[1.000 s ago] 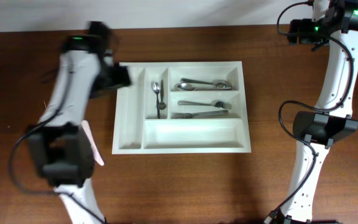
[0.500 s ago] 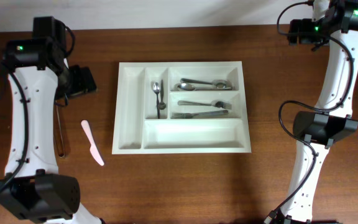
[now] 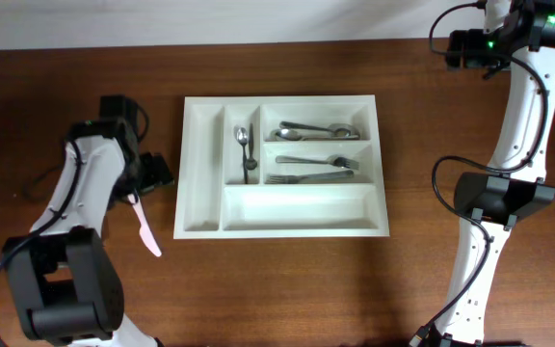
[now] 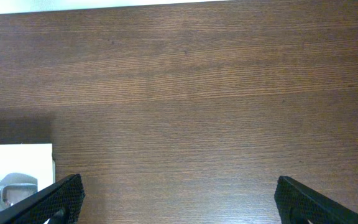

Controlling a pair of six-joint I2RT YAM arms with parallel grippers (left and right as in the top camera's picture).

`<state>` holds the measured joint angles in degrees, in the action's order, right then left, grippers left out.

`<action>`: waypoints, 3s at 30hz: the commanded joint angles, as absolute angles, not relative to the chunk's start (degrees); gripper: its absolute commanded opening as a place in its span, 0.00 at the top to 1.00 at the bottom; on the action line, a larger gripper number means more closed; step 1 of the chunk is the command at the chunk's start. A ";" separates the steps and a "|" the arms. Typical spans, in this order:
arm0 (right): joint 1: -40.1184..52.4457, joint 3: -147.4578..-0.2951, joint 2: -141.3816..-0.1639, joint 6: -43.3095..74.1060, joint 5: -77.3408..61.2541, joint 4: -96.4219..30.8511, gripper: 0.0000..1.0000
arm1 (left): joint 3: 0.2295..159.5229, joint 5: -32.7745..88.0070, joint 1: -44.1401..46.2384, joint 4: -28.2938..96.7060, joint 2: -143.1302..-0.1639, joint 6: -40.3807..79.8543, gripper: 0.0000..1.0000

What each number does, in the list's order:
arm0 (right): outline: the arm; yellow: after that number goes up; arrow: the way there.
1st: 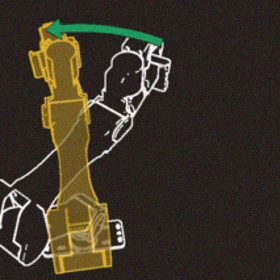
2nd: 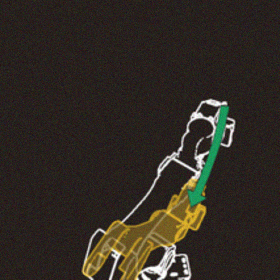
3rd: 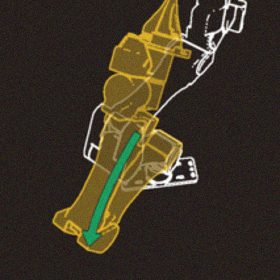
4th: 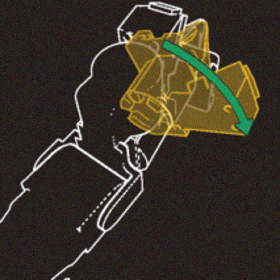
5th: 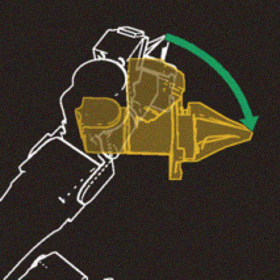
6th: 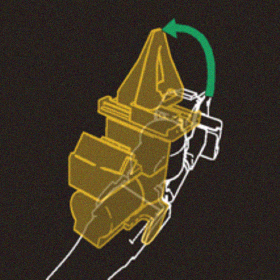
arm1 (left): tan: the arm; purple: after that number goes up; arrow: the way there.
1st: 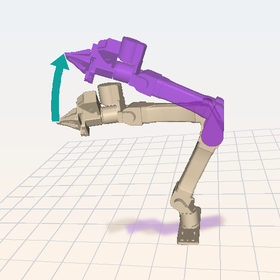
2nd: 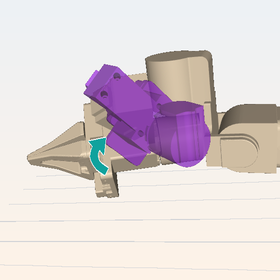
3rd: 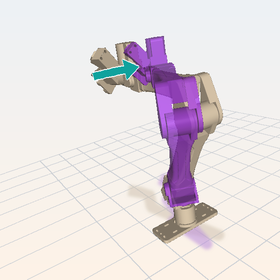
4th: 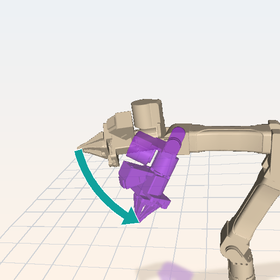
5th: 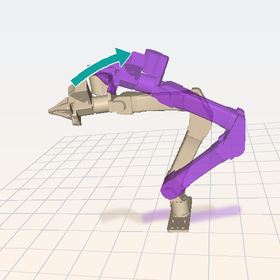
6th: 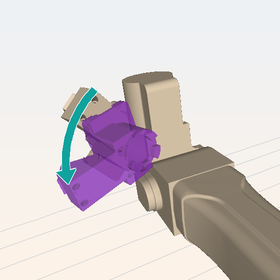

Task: Pack container
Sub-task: 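Grasp the pink plastic knife with the left gripper, then lay the pink knife into the tray's bottom compartment with the left gripper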

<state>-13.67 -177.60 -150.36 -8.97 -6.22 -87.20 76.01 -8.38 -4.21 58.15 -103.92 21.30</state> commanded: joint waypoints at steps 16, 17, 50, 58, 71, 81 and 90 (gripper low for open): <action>-13.54 -178.04 -149.32 -8.49 -5.72 -87.24 0.01 | 55.22 -5.17 -6.17 35.88 -102.52 24.40 0.81; -13.54 -178.04 -149.32 -8.49 -5.72 -87.24 0.01 | 55.22 -5.15 -6.17 35.62 -102.52 24.40 0.89; -13.54 -178.04 -149.32 -8.49 -5.72 -87.24 0.01 | 73.21 1.04 -1.89 42.98 -92.86 14.17 0.98; -13.54 -178.04 -149.32 -8.49 -5.72 -87.24 0.01 | 74.41 2.83 3.64 44.03 -92.79 13.54 0.98; -13.54 -178.04 -149.32 -8.49 -5.72 -87.24 0.01 | 74.41 2.20 9.13 42.13 -92.97 7.18 0.98; -13.54 -178.04 -149.32 -8.49 -5.72 -87.24 0.01 | 74.41 8.86 14.09 40.60 -92.99 -4.86 0.98; -13.54 -178.04 -149.32 -8.49 -5.72 -87.24 0.01 | 74.13 11.84 23.86 39.70 -93.12 -30.98 0.98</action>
<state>-13.67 -177.60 -150.36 -8.99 -6.22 -87.22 73.10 9.28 21.17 39.83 -94.11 -17.82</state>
